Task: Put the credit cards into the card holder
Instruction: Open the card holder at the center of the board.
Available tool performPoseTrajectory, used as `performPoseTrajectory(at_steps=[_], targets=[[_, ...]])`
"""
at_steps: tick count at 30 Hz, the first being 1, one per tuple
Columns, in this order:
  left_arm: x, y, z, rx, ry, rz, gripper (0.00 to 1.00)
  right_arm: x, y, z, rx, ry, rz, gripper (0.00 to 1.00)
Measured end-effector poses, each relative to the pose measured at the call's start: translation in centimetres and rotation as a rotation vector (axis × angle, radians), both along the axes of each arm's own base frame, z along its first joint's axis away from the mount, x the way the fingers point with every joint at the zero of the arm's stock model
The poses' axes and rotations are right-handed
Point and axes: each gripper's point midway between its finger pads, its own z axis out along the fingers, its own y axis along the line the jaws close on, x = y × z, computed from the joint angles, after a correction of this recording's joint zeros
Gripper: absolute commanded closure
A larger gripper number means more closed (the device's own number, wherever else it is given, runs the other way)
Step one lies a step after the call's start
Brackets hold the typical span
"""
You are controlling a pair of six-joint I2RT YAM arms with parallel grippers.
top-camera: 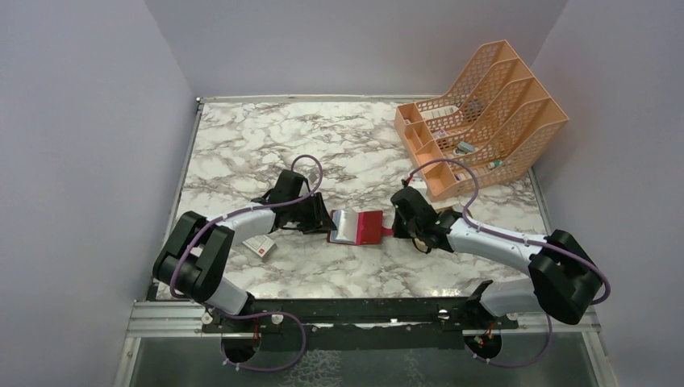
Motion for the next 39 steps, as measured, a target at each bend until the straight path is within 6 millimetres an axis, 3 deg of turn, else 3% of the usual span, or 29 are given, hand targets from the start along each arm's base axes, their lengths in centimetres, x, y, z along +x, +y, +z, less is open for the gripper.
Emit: performPoseTrajectory(at_steps=[3, 12, 17, 21, 28, 39], targets=[[0.2, -0.3, 0.3, -0.020, -0.006, -0.002, 0.53, 0.1, 0.0, 0.0, 0.002, -0.003, -0.001, 0.99], [0.4, 0.5, -0.4, 0.038, -0.006, 0.021, 0.61, 0.5, -0.1, 0.2, 0.005, -0.015, -0.013, 0.99], [0.6, 0.7, -0.4, 0.056, -0.011, 0.024, 0.57, 0.8, -0.4, 0.2, 0.003, -0.026, -0.026, 0.99], [0.9, -0.1, 0.7, 0.000, -0.028, 0.018, 0.42, 0.9, -0.4, 0.2, 0.003, -0.029, -0.027, 0.99], [2.4, -2.7, 4.7, -0.190, -0.128, 0.005, 0.36, 1.2, -0.2, 0.4, 0.012, -0.042, -0.023, 0.99], [2.7, -3.7, 5.1, -0.249, -0.145, -0.009, 0.33, 1.2, 0.0, 0.4, 0.022, -0.044, -0.018, 0.99]])
